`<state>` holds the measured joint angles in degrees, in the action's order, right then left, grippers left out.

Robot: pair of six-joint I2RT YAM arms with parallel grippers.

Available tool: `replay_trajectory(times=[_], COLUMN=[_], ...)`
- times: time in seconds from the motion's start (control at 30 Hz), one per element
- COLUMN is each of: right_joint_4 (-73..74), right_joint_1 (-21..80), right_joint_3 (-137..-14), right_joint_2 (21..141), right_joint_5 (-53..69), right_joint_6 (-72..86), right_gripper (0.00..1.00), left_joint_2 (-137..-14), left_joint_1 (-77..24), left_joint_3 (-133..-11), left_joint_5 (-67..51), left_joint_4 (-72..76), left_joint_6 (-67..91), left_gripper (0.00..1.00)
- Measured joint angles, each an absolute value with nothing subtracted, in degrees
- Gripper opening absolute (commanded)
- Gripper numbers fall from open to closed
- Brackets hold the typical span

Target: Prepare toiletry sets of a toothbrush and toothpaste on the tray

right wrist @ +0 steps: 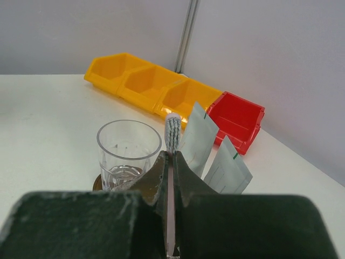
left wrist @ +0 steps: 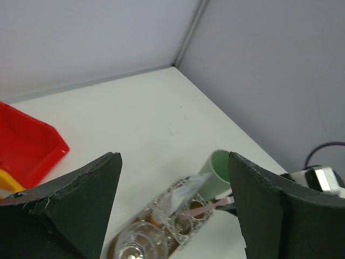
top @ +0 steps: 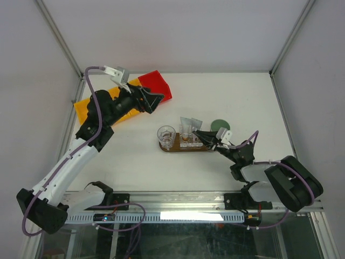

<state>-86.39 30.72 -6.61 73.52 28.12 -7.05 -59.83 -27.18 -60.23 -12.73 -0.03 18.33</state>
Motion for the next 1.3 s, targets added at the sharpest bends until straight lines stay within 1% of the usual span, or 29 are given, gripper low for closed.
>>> replay_trajectory(times=[0.07,0.17,0.3,0.4,0.43,0.57,0.63,0.7,0.77,0.8,0.9,0.93,0.97,1.0,1.03,1.17,1.3], right_joint_4=[-86.4,-86.4,-86.4,-86.4,-86.4,-86.4,-86.4,-86.4,-86.4,-86.4,-86.4,-86.4,-86.4,-86.4,-86.4,-86.5,-86.5], right_joint_1=[30.6,30.4,30.2,30.1,30.1,29.8,29.6,29.5,29.3,29.3,29.1,29.0,28.9,28.8,28.7,28.5,28.1], right_joint_3=[-6.6,-6.6,-6.6,-6.6,-6.6,-6.6,-6.6,-6.6,-6.6,-6.6,-6.6,-6.6,-6.6,-6.6,-6.6,-6.6,-6.6], right_joint_2=[73.6,73.6,73.6,73.6,73.6,73.6,73.6,73.6,73.6,73.6,73.6,73.6,73.6,73.6,73.6,73.6,73.6], right_joint_5=[28.1,28.1,28.1,28.2,28.2,28.7,29.2,29.7,30.4,30.7,31.5,31.8,32.0,32.2,32.4,33.1,33.6], right_joint_6=[-6.9,-6.9,-6.9,-6.8,-6.7,-6.5,-6.3,-6.1,-5.8,-5.7,-5.4,-5.4,-5.3,-5.2,-5.1,-4.9,-4.7], right_gripper=[0.00,0.00,0.00,0.00,0.00,0.00,0.00,0.00,0.00,0.00,0.00,0.00,0.00,0.00,0.00,0.00,0.00], left_joint_2=[-59.9,-61.1,-66.6,-70.0,-71.0,-72.1,-71.7,-71.5,-71.5,-71.5,-71.9,-72.2,-72.6,-73.2,-73.8,-77.9,-81.9], left_joint_1=[-29.2,-35.4,-46.0,-50.2,-51.1,-51.4,-51.4,-51.4,-50.8,-50.4,-49.0,-48.6,-48.4,-48.1,-47.8,-46.7,-46.3], left_joint_3=[-60.2,-60.7,-64.6,-66.7,-67.3,-67.7,-67.7,-67.7,-67.7,-67.7,-67.7,-67.7,-67.7,-67.7,-67.7,-67.9,-68.1], left_joint_5=[-13.5,-11.4,-4.7,-2.1,-1.8,-3.3,-4.9,-7.3,-12.2,-15.0,-24.3,-26.5,-28.3,-30.3,-31.4,-34.4,-34.6], left_joint_4=[-0.8,-3.8,-10.8,-14.7,-15.9,-17.8,-18.1,-18.6,-18.9,-19.2,-20.1,-20.3,-20.4,-20.5,-20.6,-20.6,-20.6], left_joint_6=[20.3,22.5,24.6,26.1,26.4,22.9,17.8,12.0,5.0,1.5,-8.9,-11.8,-14.3,-17.8,-19.5,-26.6,-31.0], left_gripper=[0.83,0.77,0.59,0.53,0.53,0.60,0.62,0.67,0.72,0.72,0.67,0.62,0.53,0.49,0.48,0.50,0.49])
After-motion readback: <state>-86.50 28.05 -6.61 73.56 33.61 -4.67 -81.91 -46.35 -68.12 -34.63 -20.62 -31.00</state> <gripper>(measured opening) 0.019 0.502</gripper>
